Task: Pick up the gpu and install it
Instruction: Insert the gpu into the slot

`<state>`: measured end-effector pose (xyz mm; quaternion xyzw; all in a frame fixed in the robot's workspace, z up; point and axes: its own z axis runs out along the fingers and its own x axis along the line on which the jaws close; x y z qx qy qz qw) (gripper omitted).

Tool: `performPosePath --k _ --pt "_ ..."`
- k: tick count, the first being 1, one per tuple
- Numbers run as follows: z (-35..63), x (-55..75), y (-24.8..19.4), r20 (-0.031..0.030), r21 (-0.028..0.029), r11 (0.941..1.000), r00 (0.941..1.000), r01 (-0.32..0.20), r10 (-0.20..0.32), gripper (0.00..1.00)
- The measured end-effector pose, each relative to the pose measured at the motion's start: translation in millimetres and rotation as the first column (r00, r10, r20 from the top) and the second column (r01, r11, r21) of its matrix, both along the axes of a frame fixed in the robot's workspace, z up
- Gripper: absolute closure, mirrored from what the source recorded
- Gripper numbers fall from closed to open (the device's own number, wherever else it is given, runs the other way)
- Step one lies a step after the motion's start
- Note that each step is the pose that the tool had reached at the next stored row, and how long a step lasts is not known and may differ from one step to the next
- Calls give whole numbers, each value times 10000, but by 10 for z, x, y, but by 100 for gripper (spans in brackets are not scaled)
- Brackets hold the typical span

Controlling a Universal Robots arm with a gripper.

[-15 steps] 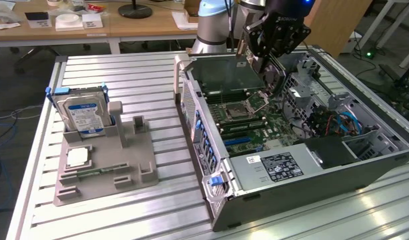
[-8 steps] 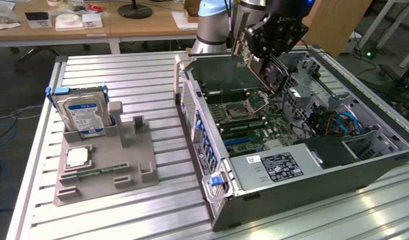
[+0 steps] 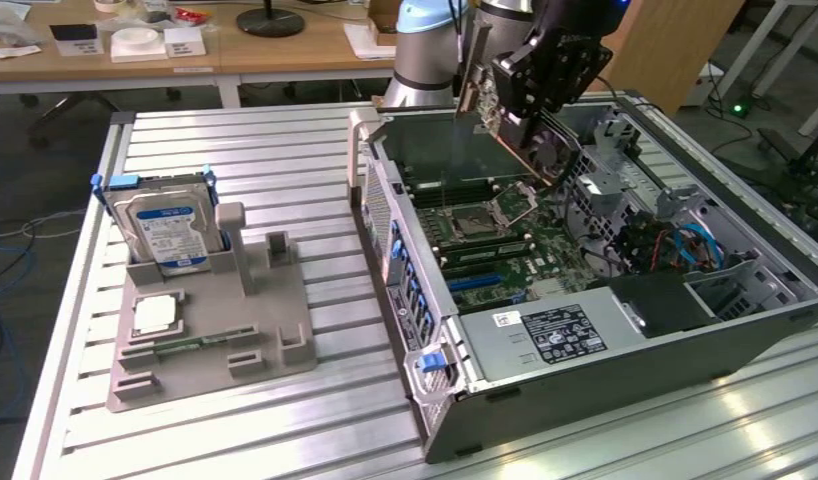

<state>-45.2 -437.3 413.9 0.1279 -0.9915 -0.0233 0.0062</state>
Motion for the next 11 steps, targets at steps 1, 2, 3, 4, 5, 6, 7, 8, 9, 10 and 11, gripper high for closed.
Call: performPosePath --k 1,2,3,4,5,6,7,8,9,10,11 --pt "-1 0 0 1 0 10000 10000 -78 78 72" --pt "-1 0 0 1 0 9999 9999 -166 166 72" --pt "-1 0 0 3 -1 9996 9996 -277 277 72" --pt "-2 0 0 5 -1 9992 9992 -400 400 72" --pt "-3 0 0 8 0 9986 9986 -531 531 72" --pt "-4 0 0 11 0 9977 9977 -679 679 72" --pt "-5 0 0 13 0 9964 9964 -852 852 72" --pt "-6 0 0 15 -1 9947 9947 -1031 1031 72" --pt "-7 0 0 16 -1 9925 9925 -1224 1224 72" --pt "-8 0 0 18 -2 9901 9901 -1404 1404 72" --pt "-8 0 0 19 -2 9874 9874 -1581 1581 72"
